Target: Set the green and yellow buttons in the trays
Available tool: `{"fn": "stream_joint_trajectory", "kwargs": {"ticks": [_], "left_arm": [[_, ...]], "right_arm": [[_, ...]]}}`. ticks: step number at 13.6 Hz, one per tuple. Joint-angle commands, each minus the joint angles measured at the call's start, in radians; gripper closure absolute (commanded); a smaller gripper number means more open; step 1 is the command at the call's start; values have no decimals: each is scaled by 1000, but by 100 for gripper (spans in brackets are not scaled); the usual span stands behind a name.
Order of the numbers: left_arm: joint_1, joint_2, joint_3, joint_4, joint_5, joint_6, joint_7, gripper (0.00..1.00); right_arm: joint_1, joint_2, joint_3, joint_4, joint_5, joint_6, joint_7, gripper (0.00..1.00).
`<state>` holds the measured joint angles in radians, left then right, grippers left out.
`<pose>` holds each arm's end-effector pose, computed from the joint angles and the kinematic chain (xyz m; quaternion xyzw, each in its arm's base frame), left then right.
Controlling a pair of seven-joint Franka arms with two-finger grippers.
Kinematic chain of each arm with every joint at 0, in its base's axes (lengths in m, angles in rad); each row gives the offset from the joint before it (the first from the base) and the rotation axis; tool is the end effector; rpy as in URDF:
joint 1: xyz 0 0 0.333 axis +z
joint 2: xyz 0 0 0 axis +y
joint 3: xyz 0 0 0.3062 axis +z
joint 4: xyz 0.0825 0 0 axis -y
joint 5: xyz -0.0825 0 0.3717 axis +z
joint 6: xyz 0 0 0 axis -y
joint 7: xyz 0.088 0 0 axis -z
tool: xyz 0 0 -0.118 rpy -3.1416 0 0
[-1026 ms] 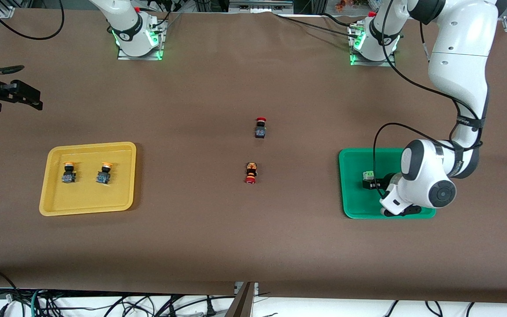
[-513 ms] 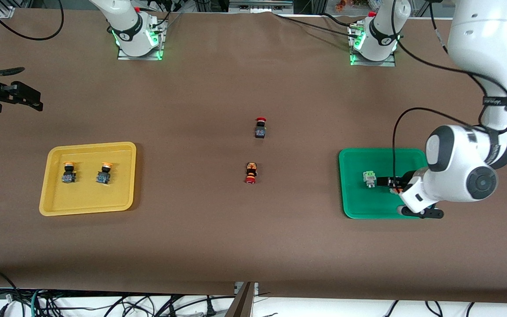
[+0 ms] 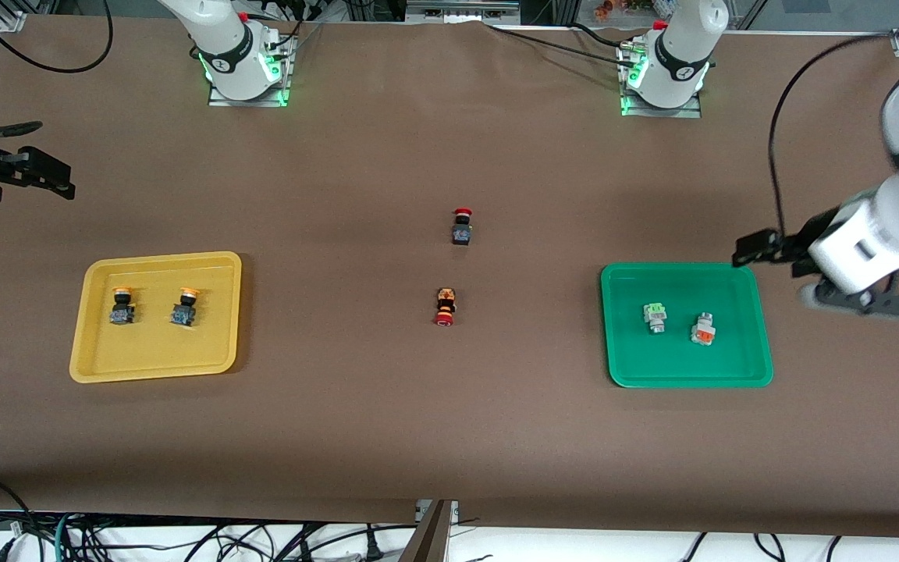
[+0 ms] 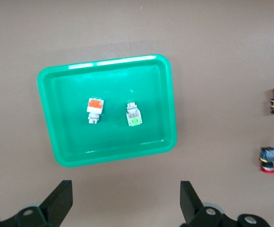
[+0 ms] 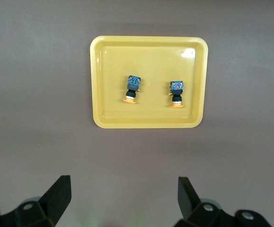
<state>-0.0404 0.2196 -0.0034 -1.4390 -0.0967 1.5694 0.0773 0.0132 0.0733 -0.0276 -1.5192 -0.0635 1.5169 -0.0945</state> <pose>0.6008 -0.0375 0.5387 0.9961 -0.0583 -0.0437 0.0494 0.5568 -0.0153 0.5827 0.9980 0.0395 -0.0395 0.0307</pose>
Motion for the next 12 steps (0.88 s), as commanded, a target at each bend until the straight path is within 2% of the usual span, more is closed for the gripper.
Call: {"fn": "stream_joint_trajectory", "kwargs": {"ticks": [1, 2, 4, 7, 9, 12], "left_arm": [[5, -14, -21, 95, 55, -150, 24, 0], [2, -16, -21, 123, 55, -196, 12, 0], [7, -95, -17, 79, 55, -206, -42, 0], [40, -213, -12, -136, 57, -80, -40, 0], [40, -246, -14, -219, 57, -26, -42, 0], [40, -232, -14, -210, 66, -5, -44, 0]], "right_arm": [[-9, 13, 6, 28, 8, -9, 9, 0], [-9, 13, 5, 28, 7, -9, 9, 0], [-10, 13, 5, 28, 8, -11, 7, 0], [-10, 13, 3, 28, 10, -9, 5, 0], [-10, 13, 3, 28, 8, -9, 5, 0], [-10, 16, 2, 28, 10, -4, 5, 0]]}}
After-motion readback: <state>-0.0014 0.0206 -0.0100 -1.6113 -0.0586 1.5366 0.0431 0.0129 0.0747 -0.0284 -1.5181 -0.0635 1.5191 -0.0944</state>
